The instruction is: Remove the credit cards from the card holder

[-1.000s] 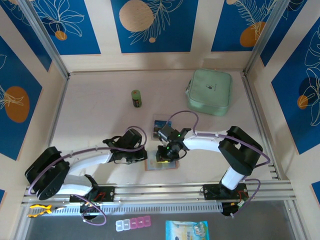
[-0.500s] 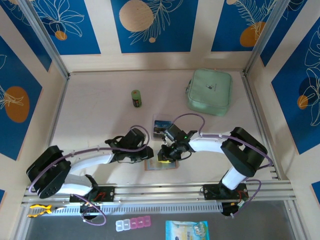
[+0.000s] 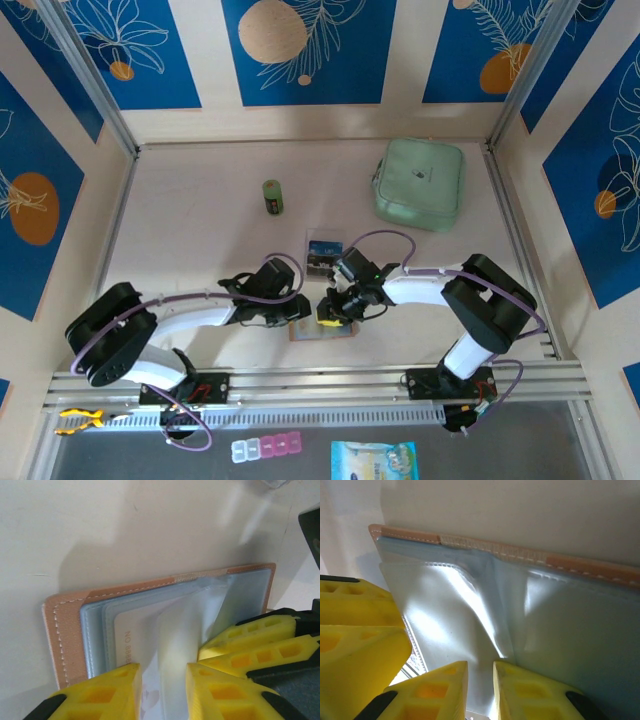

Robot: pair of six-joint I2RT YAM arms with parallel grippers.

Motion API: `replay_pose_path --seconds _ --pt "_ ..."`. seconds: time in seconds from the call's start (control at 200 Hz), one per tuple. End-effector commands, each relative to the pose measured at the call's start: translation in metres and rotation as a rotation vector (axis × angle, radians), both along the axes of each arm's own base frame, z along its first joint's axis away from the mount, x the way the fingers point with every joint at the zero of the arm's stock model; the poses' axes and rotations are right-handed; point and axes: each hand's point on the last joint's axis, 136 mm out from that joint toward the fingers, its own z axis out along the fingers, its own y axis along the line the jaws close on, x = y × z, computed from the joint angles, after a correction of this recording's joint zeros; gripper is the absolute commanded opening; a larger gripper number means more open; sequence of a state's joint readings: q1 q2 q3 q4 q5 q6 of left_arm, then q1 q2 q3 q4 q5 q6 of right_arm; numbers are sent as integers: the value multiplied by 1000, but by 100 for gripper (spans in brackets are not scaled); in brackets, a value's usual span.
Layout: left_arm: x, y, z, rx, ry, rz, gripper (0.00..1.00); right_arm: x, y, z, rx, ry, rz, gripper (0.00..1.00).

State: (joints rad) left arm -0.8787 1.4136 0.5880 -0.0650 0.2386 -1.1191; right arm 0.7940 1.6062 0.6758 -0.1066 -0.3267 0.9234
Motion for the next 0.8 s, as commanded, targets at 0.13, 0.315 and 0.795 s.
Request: replay_pose_path --seconds 0.13,0.315,0.795 --pt "-3 -11 4 -38 9 -23 21 -4 -6 -1 -7 15 -18 23" --pt "-1 -16 11 -54 2 -30 19 -1 -4 15 8 -12 -23 23" --pt "0 -33 25 -74 -11 -62 19 13 -33 55 3 -121 -98 24"
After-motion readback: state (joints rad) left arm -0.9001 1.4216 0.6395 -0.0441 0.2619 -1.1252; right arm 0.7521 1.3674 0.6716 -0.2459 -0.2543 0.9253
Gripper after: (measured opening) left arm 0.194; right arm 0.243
